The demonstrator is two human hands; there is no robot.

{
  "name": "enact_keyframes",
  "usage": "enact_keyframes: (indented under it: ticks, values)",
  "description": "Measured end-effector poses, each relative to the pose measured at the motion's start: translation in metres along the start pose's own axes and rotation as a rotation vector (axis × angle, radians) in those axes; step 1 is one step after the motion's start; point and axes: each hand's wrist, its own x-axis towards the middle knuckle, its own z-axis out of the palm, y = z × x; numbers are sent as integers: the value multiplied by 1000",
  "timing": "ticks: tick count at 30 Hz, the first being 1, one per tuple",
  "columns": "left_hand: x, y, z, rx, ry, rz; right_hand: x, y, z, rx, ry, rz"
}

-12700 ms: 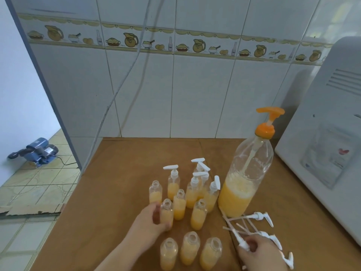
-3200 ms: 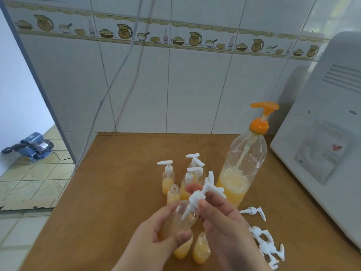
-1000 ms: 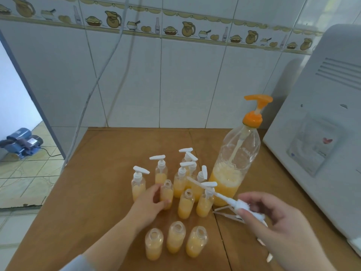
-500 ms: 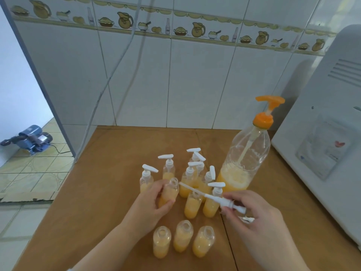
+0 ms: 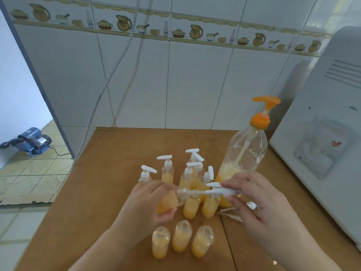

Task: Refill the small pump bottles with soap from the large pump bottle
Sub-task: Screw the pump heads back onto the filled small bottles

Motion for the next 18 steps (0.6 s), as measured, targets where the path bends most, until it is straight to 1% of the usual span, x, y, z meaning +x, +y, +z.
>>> enact_keyframes:
  ticks: [2, 3, 5, 7, 9, 11, 12, 13, 15, 16, 18]
  values:
    - [2, 10, -3, -70, 20, 14, 8, -10, 4, 68, -25, 22]
    - [3, 16, -5, -136, 23, -4, 12, -17, 8, 136, -32, 80]
    - [2, 28, -8, -276, 12, -50, 19, -29, 19, 341, 3, 255]
    - [1, 37, -9, -354, 39, -74, 23, -35, 29, 533, 55, 411]
    - [-1, 41, -9, -402, 66, -113, 25, -37, 32, 760, -1, 497]
    - [-3, 43, -9, -455, 85, -170, 24, -36, 34, 957, -23, 512]
    - [-4, 44, -10, -468, 83, -183, 24, -35, 34, 1007, 0, 514]
    - [-5, 45, -10, -468, 70, -184, 24, -34, 36, 1004, 39, 526]
    - [-7, 49, -10, -455, 41, -170, 22, -30, 39, 944, 70, 566]
    - [-7, 51, -10, -450, 37, -172, 22, -29, 40, 971, 61, 582]
    - [-6, 52, -11, -457, 53, -202, 23, -29, 41, 1143, 60, 609]
